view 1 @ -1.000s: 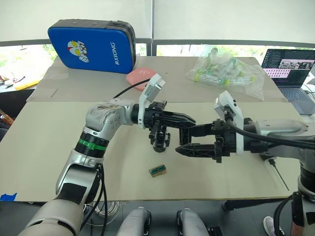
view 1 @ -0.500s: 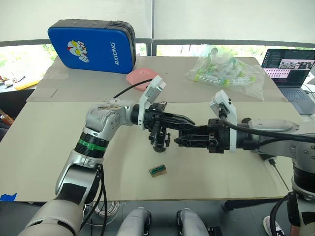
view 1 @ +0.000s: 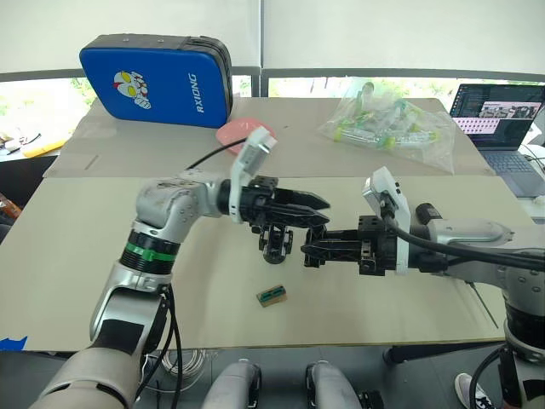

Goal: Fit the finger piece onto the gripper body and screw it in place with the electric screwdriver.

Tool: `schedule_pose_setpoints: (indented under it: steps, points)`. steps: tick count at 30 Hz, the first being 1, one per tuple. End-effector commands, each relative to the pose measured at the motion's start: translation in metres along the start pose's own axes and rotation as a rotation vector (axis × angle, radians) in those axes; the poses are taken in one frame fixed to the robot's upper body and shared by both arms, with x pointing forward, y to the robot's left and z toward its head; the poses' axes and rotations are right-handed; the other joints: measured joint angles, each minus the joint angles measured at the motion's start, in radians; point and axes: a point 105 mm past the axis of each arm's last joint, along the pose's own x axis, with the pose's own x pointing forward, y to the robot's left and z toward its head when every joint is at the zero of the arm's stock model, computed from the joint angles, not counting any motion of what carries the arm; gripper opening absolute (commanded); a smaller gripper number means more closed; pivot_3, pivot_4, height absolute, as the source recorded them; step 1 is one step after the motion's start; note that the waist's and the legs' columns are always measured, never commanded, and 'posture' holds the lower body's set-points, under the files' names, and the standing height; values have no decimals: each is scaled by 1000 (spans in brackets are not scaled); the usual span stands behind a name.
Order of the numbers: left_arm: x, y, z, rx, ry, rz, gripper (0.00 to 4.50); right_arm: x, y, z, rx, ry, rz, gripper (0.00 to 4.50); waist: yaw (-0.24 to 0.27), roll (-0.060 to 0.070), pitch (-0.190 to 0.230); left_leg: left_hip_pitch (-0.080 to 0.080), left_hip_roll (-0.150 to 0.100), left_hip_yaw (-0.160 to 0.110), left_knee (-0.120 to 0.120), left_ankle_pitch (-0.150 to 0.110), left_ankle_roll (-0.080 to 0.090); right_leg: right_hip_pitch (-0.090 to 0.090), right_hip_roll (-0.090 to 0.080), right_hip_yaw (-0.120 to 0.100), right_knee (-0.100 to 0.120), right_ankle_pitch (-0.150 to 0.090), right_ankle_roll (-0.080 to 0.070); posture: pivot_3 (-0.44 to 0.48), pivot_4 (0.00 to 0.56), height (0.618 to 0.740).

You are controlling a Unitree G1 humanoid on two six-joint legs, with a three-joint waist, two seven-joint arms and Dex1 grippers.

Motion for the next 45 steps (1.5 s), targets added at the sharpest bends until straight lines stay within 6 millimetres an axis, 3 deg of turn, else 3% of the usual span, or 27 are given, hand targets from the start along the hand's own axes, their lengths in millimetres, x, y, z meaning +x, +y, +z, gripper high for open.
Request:
schedule_pose_setpoints:
  steps: [1, 2, 6, 13, 18, 22, 26, 36, 45]
  points:
    - [-21, -11, 9, 223, -12, 5, 4209, -11, 1, 9, -86, -60, -30, 430, 1, 0, 0, 0, 0, 0, 0, 0, 0, 0, 0, 0, 0, 0, 0, 0, 150, 740]
    - [-29, -11, 6, 286, 10, 33, 4492, -13, -3, 5, -92, -67, -52, 430, 1, 0, 0, 0, 0, 0, 0, 0, 0, 0, 0, 0, 0, 0, 0, 0, 150, 740]
    - [-64, -5, -19, 442, 128, 177, 4500, -21, -7, -5, -180, -141, -66, 430, 3, 0, 0, 0, 0, 0, 0, 0, 0, 0, -2, 1, -1, 0, 0, 0, 150, 740]
    - [-108, -5, -56, 421, 250, 341, 4500, -27, -12, -25, -225, -213, -62, 429, 7, 0, 0, 1, 0, 0, 0, 0, -1, 1, -3, 0, -1, 1, 0, 0, 150, 740]
    - [-134, 16, -92, 378, 283, 508, 4500, -26, -8, -29, -318, -276, 31, 428, 5, 0, 0, 5, 0, 1, 0, 0, -1, 3, -1, 0, -1, 1, 0, 0, 150, 740]
    - [-127, 29, -118, 297, 262, 525, 4500, -21, -9, -29, -361, -264, 60, 428, 6, 0, 0, 6, 0, 1, 0, 0, -1, 3, 0, 0, -1, 1, 0, 0, 150, 740]
    - [-107, 45, -134, 306, 282, 485, 4500, -15, -8, -26, -383, -257, 82, 428, 13, 0, 0, 6, 0, 1, 0, 0, -1, 2, -1, -1, -1, 2, 1, 0, 150, 740]
    - [-58, 69, -146, 310, 282, 373, 4500, -12, -7, -25, -382, -249, 74, 428, 16, 0, 0, 5, -1, 1, 0, 0, 0, 3, -1, 0, -1, 2, 1, 0, 150, 740]
    - [-51, 71, -150, 311, 317, 331, 4500, -13, -7, -29, -378, -250, 47, 428, 15, 0, 0, 5, -1, 1, 0, 0, 0, 3, -1, 0, 0, 2, 1, 0, 150, 740]
